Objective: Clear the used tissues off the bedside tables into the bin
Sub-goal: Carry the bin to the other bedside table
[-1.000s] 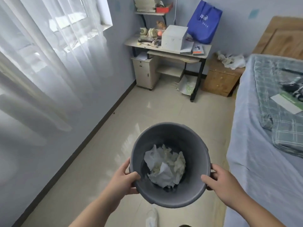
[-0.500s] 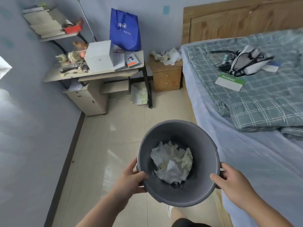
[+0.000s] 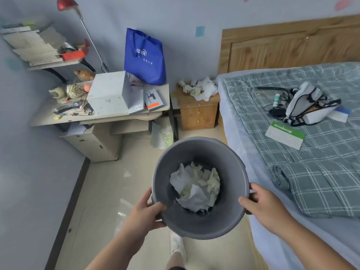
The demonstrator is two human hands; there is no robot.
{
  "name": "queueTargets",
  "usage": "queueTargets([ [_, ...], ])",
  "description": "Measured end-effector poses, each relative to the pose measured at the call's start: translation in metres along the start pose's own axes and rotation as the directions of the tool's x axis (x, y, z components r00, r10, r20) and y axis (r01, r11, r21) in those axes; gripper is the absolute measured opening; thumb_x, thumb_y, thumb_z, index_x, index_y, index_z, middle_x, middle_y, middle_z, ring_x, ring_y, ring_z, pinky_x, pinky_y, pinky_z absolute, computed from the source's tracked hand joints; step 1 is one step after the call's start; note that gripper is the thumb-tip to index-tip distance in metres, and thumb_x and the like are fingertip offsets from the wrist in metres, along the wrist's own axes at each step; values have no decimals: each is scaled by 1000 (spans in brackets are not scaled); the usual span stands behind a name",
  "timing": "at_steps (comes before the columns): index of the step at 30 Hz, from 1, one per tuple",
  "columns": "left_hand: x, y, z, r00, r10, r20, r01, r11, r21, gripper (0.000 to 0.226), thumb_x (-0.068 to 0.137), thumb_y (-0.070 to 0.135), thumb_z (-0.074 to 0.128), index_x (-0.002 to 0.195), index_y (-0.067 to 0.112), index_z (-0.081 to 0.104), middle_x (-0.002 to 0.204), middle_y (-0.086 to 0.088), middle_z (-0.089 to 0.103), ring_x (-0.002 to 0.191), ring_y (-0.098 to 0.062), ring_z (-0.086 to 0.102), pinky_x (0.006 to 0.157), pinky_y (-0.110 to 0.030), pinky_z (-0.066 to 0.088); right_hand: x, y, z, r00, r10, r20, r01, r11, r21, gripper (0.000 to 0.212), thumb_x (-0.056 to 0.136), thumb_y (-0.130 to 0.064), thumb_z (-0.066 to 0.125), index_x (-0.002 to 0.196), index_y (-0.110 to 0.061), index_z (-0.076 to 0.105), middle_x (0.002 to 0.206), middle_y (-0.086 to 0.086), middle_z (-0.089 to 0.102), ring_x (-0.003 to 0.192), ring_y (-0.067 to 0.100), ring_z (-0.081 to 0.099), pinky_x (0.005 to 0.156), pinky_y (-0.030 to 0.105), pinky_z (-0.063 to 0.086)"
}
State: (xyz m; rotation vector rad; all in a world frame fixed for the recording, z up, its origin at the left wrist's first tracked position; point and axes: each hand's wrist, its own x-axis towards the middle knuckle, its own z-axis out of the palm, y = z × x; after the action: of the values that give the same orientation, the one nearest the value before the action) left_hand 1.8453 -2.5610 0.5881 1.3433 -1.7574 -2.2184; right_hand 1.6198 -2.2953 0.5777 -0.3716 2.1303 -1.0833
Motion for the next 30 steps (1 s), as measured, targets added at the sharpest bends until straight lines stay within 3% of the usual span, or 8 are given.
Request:
queueTargets([
  [3, 53, 22, -14, 999, -43, 2, 43, 999, -30, 62, 73, 12, 68, 120, 51, 73, 101, -15, 82, 79, -27, 78, 72, -42, 67, 49, -22, 13, 997, 80, 13, -81, 995, 58, 30, 67, -45, 64, 96, -47, 68, 80, 4, 81, 67, 18, 72, 73, 49, 63],
  [8, 151, 67, -28, 994, -105, 39, 106, 994, -1, 60, 91, -5, 59, 126, 42, 70, 97, -13, 83, 77, -32, 79, 69, -45, 67, 123, -62, 16, 981, 193, -1, -192, 978, 83, 25, 76, -25, 65, 100, -26, 71, 81, 9, 80, 68, 22, 68, 80, 57, 60],
  [11, 194, 110, -19, 990, -104, 96, 102, 995, 19, 61, 78, 6, 66, 127, 41, 71, 100, -12, 83, 79, -30, 80, 71, -44, 67, 165, -86, -5, 973, 225, -54, -220, 972, 85, 21, 83, -13, 64, 96, -27, 73, 82, 11, 80, 70, 31, 69, 82, 57, 60],
  [13, 221, 141, -10, 989, -91, 119, 87, 996, 36, 65, 69, 11, 67, 126, 44, 71, 103, -14, 82, 83, -30, 80, 72, -43, 67, 191, -98, -21, 970, 228, -88, -220, 971, 93, 24, 84, -9, 64, 97, -28, 74, 80, 8, 81, 70, 26, 74, 78, 51, 62],
  [17, 285, 192, 17, 985, -59, 160, 47, 996, 74, 64, 73, 10, 66, 124, 49, 69, 100, -13, 82, 81, -30, 80, 68, -40, 66, 250, -111, -54, 964, 225, -142, -207, 970, 129, 32, 88, -3, 63, 103, -30, 72, 80, 3, 82, 73, 19, 78, 69, 36, 67],
  [22, 377, 231, 58, 989, -92, 114, 83, 993, 80, 68, 68, 9, 67, 128, 40, 68, 92, -10, 82, 71, -25, 78, 63, -39, 65, 352, -114, -99, 964, 244, -110, -223, 959, 176, 35, 88, -4, 62, 105, -33, 72, 84, 0, 83, 78, 16, 80, 65, 28, 65],
  [25, 436, 253, 83, 990, -125, 67, 121, 990, 68, 70, 67, 9, 67, 128, 43, 67, 102, -12, 83, 82, -34, 81, 71, -49, 68, 432, -117, -130, 967, 244, -77, -228, 957, 178, 34, 86, -1, 62, 103, -28, 73, 83, 3, 83, 77, 19, 80, 66, 29, 66],
  [30, 516, 290, 111, 987, -158, 0, 158, 987, 11, 67, 71, 9, 67, 123, 51, 68, 105, -14, 83, 87, -33, 82, 71, -45, 67, 546, -144, -175, 971, 237, 13, -237, 965, 111, 30, 86, -1, 61, 102, -24, 73, 83, -1, 82, 76, 18, 80, 65, 29, 65],
])
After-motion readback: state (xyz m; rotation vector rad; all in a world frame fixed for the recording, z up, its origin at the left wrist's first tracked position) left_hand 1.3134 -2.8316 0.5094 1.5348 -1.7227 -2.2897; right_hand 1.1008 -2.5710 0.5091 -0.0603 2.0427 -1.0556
